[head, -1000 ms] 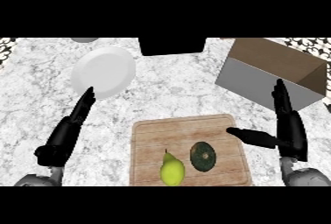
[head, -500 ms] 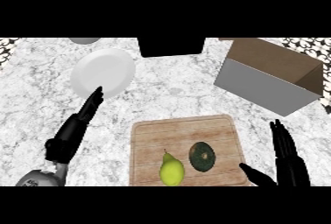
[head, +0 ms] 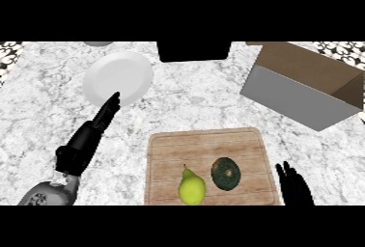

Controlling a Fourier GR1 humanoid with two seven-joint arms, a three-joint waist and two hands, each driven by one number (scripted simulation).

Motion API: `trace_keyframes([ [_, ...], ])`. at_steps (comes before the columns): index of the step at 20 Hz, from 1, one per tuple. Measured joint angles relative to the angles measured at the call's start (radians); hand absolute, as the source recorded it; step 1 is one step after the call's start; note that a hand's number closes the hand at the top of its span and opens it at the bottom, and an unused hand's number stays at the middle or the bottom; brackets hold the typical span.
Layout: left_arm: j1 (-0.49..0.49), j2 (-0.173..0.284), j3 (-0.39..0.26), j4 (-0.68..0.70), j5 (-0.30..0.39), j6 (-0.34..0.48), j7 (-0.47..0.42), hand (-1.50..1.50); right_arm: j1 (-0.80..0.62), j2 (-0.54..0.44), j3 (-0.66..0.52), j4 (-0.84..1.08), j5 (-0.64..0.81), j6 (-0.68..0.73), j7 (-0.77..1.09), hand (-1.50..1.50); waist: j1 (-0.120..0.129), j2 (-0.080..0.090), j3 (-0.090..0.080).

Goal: Pick the squash from the cutting board and place it in the cardboard box

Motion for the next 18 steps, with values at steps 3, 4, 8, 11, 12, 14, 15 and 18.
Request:
trace_keyframes([
  [3, -0.017, -0.004, -0.003, 0.001, 0.003, -0.012, 0.008, 0.0, 0.023, 0.068, 0.069, -0.102, 0.112, 0.124, 0.156, -1.5, 0.02, 0.004, 0.003],
  [4, -0.03, -0.005, 0.0, 0.007, 0.005, -0.017, 0.012, 0.0, 0.03, 0.09, 0.093, -0.141, 0.154, 0.168, 0.209, -1.5, 0.025, 0.005, 0.004],
  [8, -0.056, -0.017, 0.001, 0.028, 0.003, -0.036, 0.009, 0.0, -0.003, 0.235, 0.187, -0.231, 0.309, 0.352, 0.393, -1.5, 0.048, 0.009, 0.008],
  [11, -0.065, -0.018, 0.014, 0.026, 0.004, -0.056, 0.019, 0.0, -0.038, 0.323, 0.23, -0.248, 0.387, 0.449, 0.453, -1.5, 0.06, 0.01, 0.011],
  [12, -0.07, -0.024, 0.013, 0.025, 0.0, -0.058, 0.025, 0.0, -0.05, 0.314, 0.238, -0.249, 0.401, 0.479, 0.461, -1.5, 0.063, 0.01, 0.012],
  [14, -0.082, -0.051, 0.005, 0.042, -0.017, -0.051, 0.02, 0.0, -0.06, 0.311, 0.236, -0.245, 0.393, 0.506, 0.463, -1.5, 0.067, 0.012, 0.013],
  [15, -0.092, -0.059, 0.004, 0.048, -0.023, -0.049, 0.024, 0.0, -0.07, 0.309, 0.235, -0.242, 0.391, 0.527, 0.467, -1.5, 0.068, 0.012, 0.013],
  [18, -0.098, -0.074, 0.003, 0.057, -0.032, -0.053, 0.025, 0.0, -0.088, 0.328, 0.206, -0.212, 0.36, 0.541, 0.469, -1.5, 0.072, 0.013, 0.014],
])
